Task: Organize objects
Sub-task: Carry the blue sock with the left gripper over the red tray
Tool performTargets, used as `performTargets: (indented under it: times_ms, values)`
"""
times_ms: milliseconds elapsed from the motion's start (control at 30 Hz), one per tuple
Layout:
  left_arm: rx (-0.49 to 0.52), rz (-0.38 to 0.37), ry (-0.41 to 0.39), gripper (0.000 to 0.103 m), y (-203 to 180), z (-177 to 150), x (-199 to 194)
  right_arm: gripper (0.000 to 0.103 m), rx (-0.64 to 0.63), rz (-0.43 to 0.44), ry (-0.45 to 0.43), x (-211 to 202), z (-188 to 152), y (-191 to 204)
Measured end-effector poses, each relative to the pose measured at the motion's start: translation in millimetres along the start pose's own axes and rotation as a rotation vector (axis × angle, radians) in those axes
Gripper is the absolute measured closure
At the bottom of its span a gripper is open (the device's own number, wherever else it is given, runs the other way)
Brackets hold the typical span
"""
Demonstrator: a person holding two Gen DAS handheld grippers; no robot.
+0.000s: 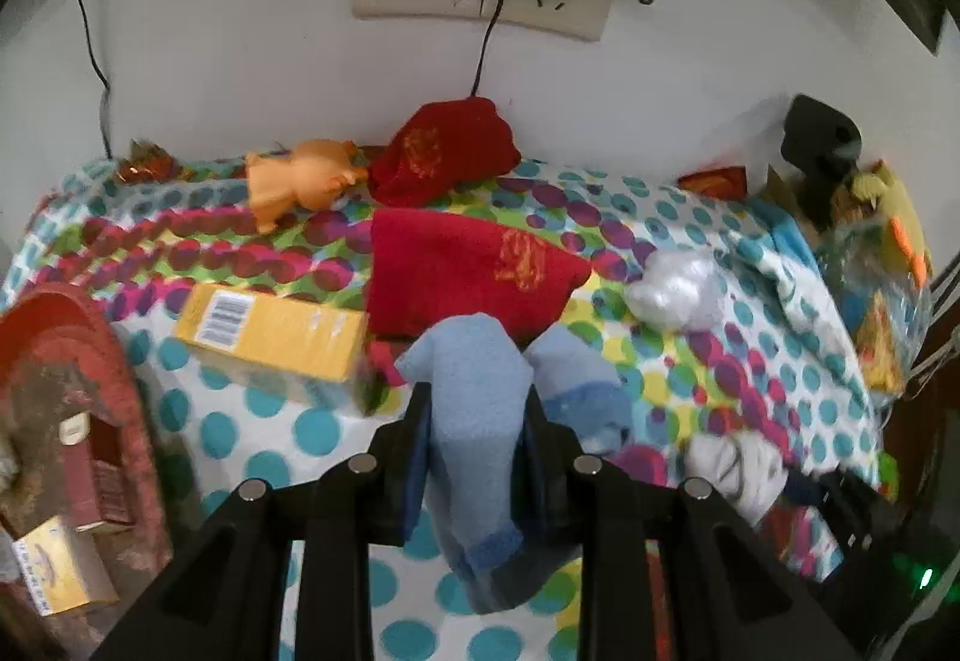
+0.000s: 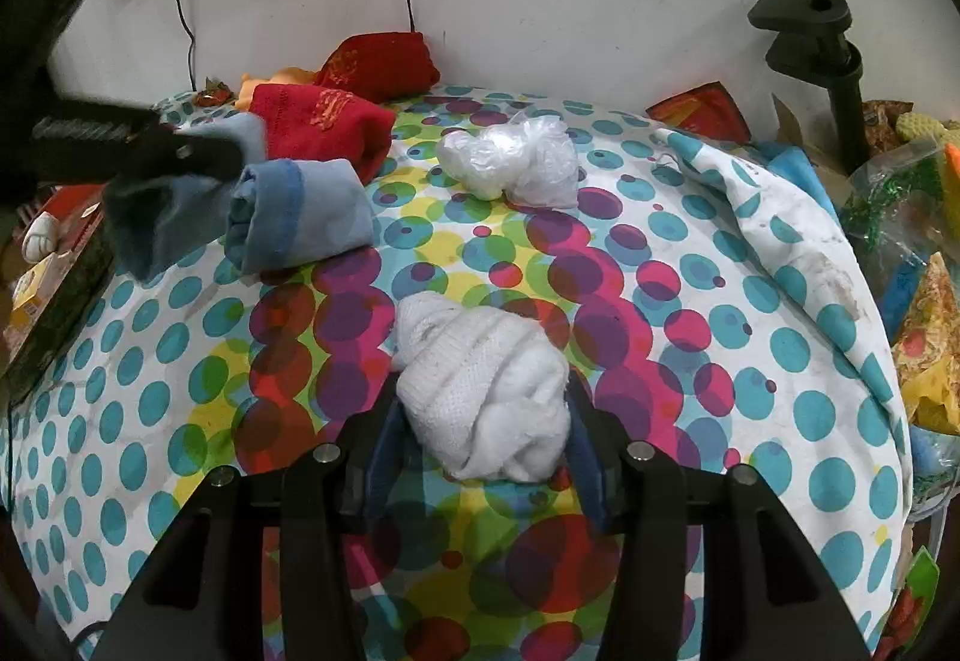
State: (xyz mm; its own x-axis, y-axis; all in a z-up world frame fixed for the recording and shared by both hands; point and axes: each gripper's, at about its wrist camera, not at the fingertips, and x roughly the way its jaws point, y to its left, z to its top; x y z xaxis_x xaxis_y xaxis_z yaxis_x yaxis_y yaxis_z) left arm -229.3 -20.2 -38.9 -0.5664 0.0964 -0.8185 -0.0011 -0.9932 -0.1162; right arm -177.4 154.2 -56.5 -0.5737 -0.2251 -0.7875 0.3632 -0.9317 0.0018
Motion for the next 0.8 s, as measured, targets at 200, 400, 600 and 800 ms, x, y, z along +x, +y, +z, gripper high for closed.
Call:
performTargets:
  times_ms: [200, 400, 600, 800]
  values:
    - [0.110, 0.042, -0.054, 0.076, -5, -20, -27, 0.055, -0.002, -0.005, 0.001, 0, 1, 0]
    - [0.110, 0.024, -0.038, 0.076, 4, -38, -45, 0.055, 0.000, -0.003, 0.001, 0, 1, 0]
    - [0.110, 0.024, -0.033, 0.076, 17, -54, -64, 0.055, 0.000, -0.003, 0.001, 0, 1, 0]
    - [0.100, 0.039, -0.036, 0.076, 35, -67, -80, 0.055, 0.003, -0.008, 0.003, 0, 1, 1]
